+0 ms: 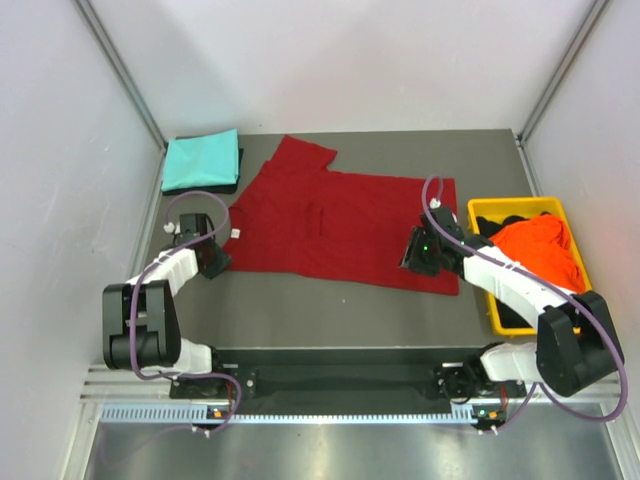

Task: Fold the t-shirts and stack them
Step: Fold the tshirt

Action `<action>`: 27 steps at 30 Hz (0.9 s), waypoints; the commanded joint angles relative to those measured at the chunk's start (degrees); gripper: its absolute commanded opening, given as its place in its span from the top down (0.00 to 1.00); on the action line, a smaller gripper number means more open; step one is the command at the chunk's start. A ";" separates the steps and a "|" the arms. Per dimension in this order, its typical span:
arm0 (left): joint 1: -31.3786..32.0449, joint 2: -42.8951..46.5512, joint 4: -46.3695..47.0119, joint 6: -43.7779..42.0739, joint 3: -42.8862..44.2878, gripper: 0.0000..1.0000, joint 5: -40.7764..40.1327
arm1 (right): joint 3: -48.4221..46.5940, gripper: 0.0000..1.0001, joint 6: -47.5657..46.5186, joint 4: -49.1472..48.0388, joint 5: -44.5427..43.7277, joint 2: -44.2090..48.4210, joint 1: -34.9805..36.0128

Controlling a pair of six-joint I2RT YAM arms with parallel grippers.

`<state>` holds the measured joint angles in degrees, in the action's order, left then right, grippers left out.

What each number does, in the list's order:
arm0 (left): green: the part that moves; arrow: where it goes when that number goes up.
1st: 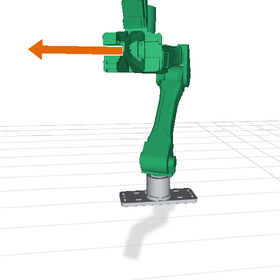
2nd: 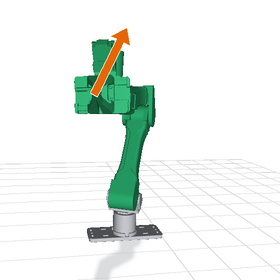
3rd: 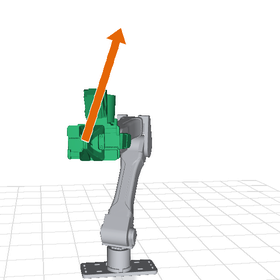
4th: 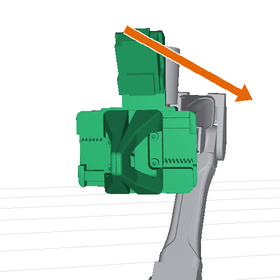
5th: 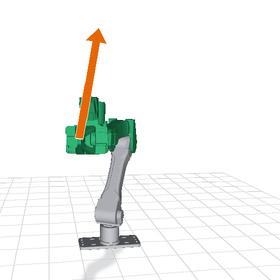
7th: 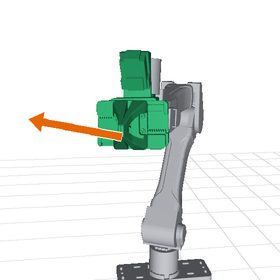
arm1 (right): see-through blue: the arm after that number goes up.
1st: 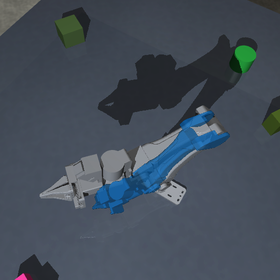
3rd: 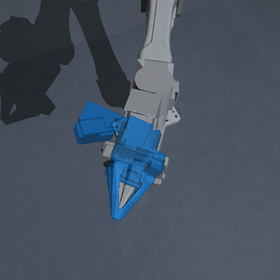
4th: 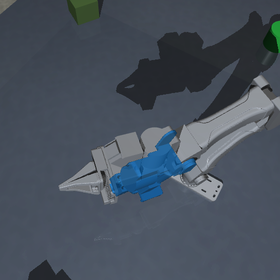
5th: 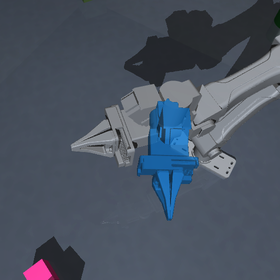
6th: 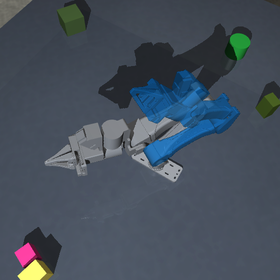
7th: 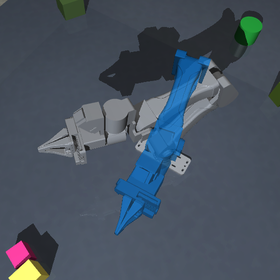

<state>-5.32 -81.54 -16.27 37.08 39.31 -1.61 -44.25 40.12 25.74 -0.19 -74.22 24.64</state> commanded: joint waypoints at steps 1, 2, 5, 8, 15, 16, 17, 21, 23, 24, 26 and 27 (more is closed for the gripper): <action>-0.21 -2.22 0.72 -1.31 2.43 0.68 -4.36 | 0.13 0.60 0.57 -0.25 -2.01 1.01 0.84; -0.30 -3.01 -0.76 -1.31 3.48 0.68 -4.98 | 0.04 0.60 0.66 0.27 -2.71 0.92 0.58; -0.30 -3.63 -2.18 -1.13 4.37 0.67 -7.70 | 0.83 0.60 0.23 1.24 -3.24 0.48 -0.21; -0.30 -3.80 -2.89 -0.87 4.55 0.67 -9.38 | 2.58 0.60 -0.65 1.42 -4.73 0.91 -1.08; -0.22 -2.23 -3.50 -0.08 3.49 0.67 -9.82 | 6.80 0.60 -0.66 1.95 -10.27 3.46 -3.02; -0.21 -1.61 -3.85 -0.08 3.58 0.66 -10.08 | 7.50 0.61 -0.57 1.95 -10.53 3.46 -3.20; -0.21 -1.35 -4.12 0.01 3.49 0.66 -10.34 | 7.77 0.61 -0.39 1.86 -11.06 3.29 -3.37; -0.21 1.11 -6.22 -0.08 5.25 0.65 -9.91 | 8.65 0.61 -0.30 1.68 -11.77 1.71 -3.55; -0.21 3.22 -7.36 -0.69 6.91 0.63 -9.99 | 9.35 0.62 -0.04 1.86 -12.29 2.14 -3.55; -0.21 3.84 -7.81 -0.87 7.44 0.63 -10.34 | 9.53 0.62 0.22 2.04 -12.56 2.49 -3.64; -0.21 5.24 -8.68 -1.57 8.85 0.62 -10.70 | 9.71 0.62 0.40 2.82 -13.17 3.90 -3.72; -0.13 5.86 -8.86 -1.66 8.77 0.59 -10.44 | 9.53 0.62 0.66 3.44 -13.35 4.77 -3.64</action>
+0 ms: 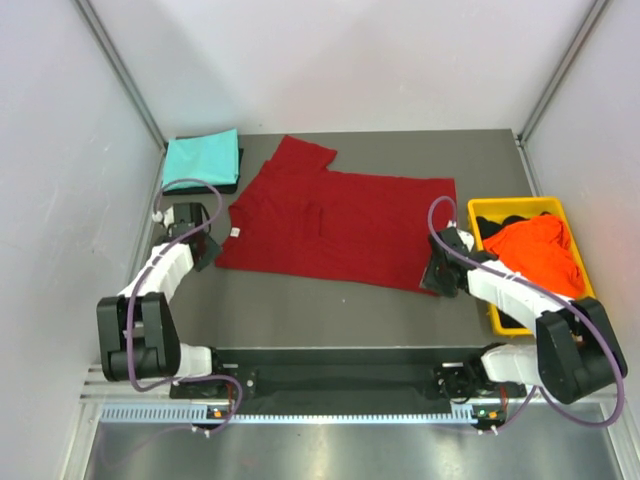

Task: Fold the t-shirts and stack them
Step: Fold the tshirt

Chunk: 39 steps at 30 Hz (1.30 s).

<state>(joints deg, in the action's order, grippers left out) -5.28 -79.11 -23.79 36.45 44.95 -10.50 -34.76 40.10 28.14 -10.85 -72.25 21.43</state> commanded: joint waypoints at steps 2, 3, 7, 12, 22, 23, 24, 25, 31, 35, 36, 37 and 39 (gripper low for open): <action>-0.26 4.14 -0.91 -1.03 2.26 0.57 0.29 | -0.48 0.62 0.68 1.82 -2.60 3.60 -0.42; -0.26 4.58 0.40 -1.11 1.64 0.57 2.13 | -0.83 0.62 0.68 2.35 -2.68 3.87 -0.42; -0.26 9.40 5.77 -0.94 -5.20 0.57 10.06 | -3.20 0.60 3.05 5.33 -2.51 5.89 -0.34; -0.26 9.51 6.13 -0.85 -6.19 0.52 9.19 | -5.49 0.58 14.02 11.05 -5.22 5.81 -0.69; -0.26 5.20 13.33 4.51 -11.02 0.53 11.47 | -4.79 0.58 29.07 16.34 -10.59 3.34 -2.18; -0.26 4.85 13.25 4.60 -11.02 0.53 11.03 | -4.53 0.58 29.77 16.07 -10.85 3.52 -2.36; -0.26 4.06 13.24 4.60 -11.02 0.53 11.03 | -4.26 0.58 30.21 16.16 -11.55 4.04 -2.53; -0.26 3.70 13.33 4.51 -11.02 0.53 9.20 | -4.09 0.58 30.56 15.98 -13.21 4.39 -2.45; -0.26 2.74 14.91 3.90 -11.37 0.54 8.13 | -2.68 0.58 31.45 15.19 -15.69 4.84 -2.89; -0.26 2.47 15.97 3.90 -11.55 0.55 7.95 | -1.80 0.58 32.24 14.40 -16.13 4.22 -2.89; -0.35 2.12 15.97 3.81 -11.55 0.56 7.87 | -1.63 0.58 32.32 14.31 -16.22 3.70 -2.80; -0.26 2.03 15.97 3.81 -11.55 0.57 7.87 | -1.62 0.58 32.33 14.05 -16.04 3.35 -2.88; -0.26 1.68 16.06 3.81 -11.64 0.58 7.60 | -1.45 0.58 32.41 13.52 -15.96 2.64 -2.80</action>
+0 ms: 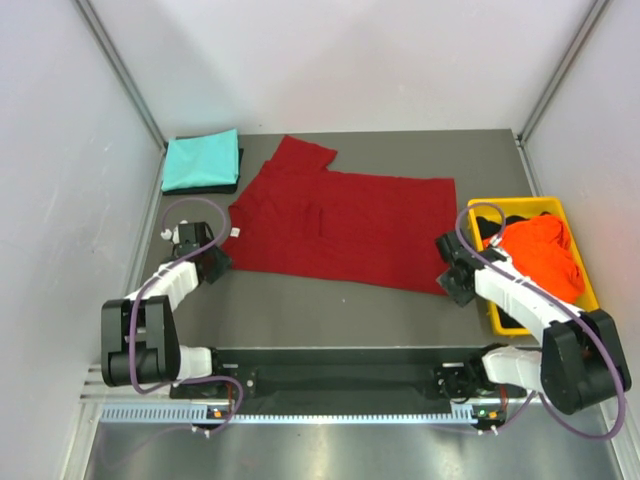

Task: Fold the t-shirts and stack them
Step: Fold the tshirt

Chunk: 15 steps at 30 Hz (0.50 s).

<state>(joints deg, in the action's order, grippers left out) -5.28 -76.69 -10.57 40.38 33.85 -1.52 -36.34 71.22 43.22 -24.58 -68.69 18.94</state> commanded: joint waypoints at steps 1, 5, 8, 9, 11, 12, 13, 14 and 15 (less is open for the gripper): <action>-0.26 -0.75 2.92 -0.13 -0.53 0.59 -1.47 | 0.21 0.58 1.03 -2.43 -2.23 -1.10 -0.39; -0.17 -0.31 3.27 -0.48 -0.62 0.62 -1.64 | 1.00 0.58 0.32 -4.37 -2.49 -1.89 -0.39; -0.26 0.04 3.27 -0.83 -0.36 0.67 -1.82 | 1.62 0.58 0.32 -4.90 -2.67 -2.33 -0.39; -0.26 -0.13 3.36 -0.83 -0.19 0.69 -1.91 | 1.88 0.59 0.32 -5.08 -2.75 -2.42 -0.31; -0.26 -0.31 3.53 -1.09 -0.01 0.76 -1.73 | 2.23 0.61 0.24 -5.52 -3.37 -2.42 -0.48; -0.26 -0.92 3.28 -1.09 0.34 0.78 -1.65 | 2.41 0.62 0.23 -5.52 -3.55 -2.42 -0.39; -0.26 -1.27 3.19 -1.09 0.52 0.81 -1.65 | 2.59 0.65 0.15 -5.78 -3.81 -2.51 -0.39; -0.26 -1.62 3.10 -1.09 0.69 0.88 -1.65 | 2.67 0.68 -0.38 -6.04 -3.81 -2.42 -0.39; -0.26 -2.06 2.75 -1.01 1.04 0.92 -1.65 | 2.85 0.71 -0.55 -6.13 -3.90 -2.42 -0.48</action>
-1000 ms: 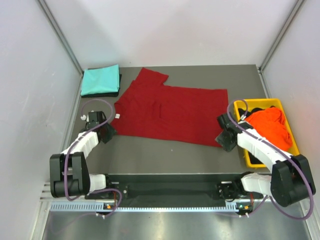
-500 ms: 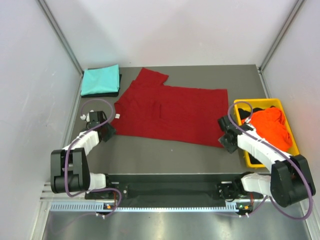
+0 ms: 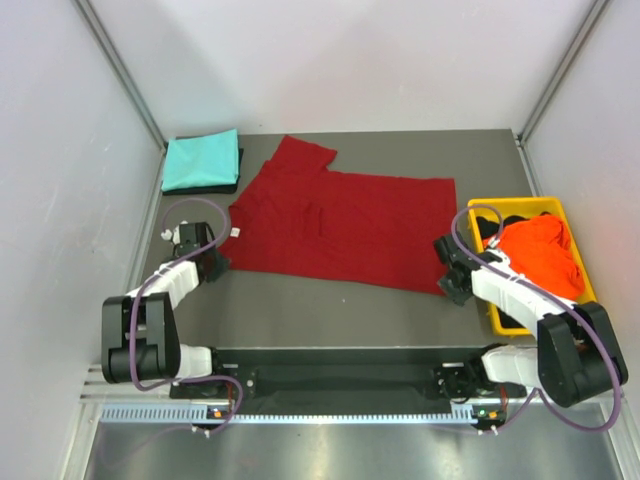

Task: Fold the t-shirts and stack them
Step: Fold the tshirt

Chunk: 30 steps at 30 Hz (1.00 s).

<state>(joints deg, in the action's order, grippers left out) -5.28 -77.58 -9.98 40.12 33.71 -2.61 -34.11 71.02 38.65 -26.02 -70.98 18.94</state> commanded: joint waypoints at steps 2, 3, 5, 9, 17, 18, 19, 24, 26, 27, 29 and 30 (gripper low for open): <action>-0.26 -1.52 1.89 -0.57 1.44 1.00 -0.73 | 0.62 0.89 -1.67 -1.83 -2.81 -0.12 -0.48; -0.26 -1.35 1.72 -0.39 1.53 1.00 -0.81 | 0.53 0.95 -2.20 -1.83 -2.89 -0.30 -0.57; -0.26 -1.00 0.40 -0.22 1.79 1.00 -2.21 | 0.10 1.00 -3.60 -1.13 -3.16 -0.30 -0.83; -0.17 1.28 -3.20 0.22 2.50 1.00 -5.82 | -1.39 1.00 -6.51 0.81 -3.60 0.66 -1.18; -0.26 7.52 -6.71 -0.04 0.48 1.00 -7.93 | -1.40 1.00 -10.73 1.95 -2.98 1.37 -1.62; -0.26 7.97 -7.16 -0.04 0.39 1.00 -8.37 | -1.23 1.00 -10.73 1.86 -2.98 1.28 -1.62; -0.26 8.41 -7.25 -0.21 0.39 1.00 -8.37 | -1.22 1.00 -10.91 1.52 -2.81 1.02 -1.62; -0.26 9.20 -7.25 0.83 1.44 0.75 -6.44 | -0.08 1.00 -11.43 -1.03 -1.05 0.67 -1.71; -0.43 8.07 -6.73 1.01 1.97 0.70 -4.70 | 0.09 1.00 -12.13 -1.65 -0.96 0.49 -1.62; -0.43 7.62 -6.37 1.01 2.23 0.69 -3.90 | 0.27 1.00 -12.22 -1.83 -0.96 0.14 -1.71; -0.43 7.01 -4.88 1.28 2.15 0.67 -2.06 | 0.44 1.00 -12.23 -1.83 -0.96 -0.12 -1.71; -0.52 6.92 -4.44 1.45 1.62 0.67 -1.96 | 0.62 1.00 -12.23 -2.00 -0.96 -0.38 -1.63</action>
<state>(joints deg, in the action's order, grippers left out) -5.37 -70.06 -16.60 40.77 34.50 -6.87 -34.15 59.90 37.32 -26.24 -70.96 17.80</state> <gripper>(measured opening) 0.330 0.011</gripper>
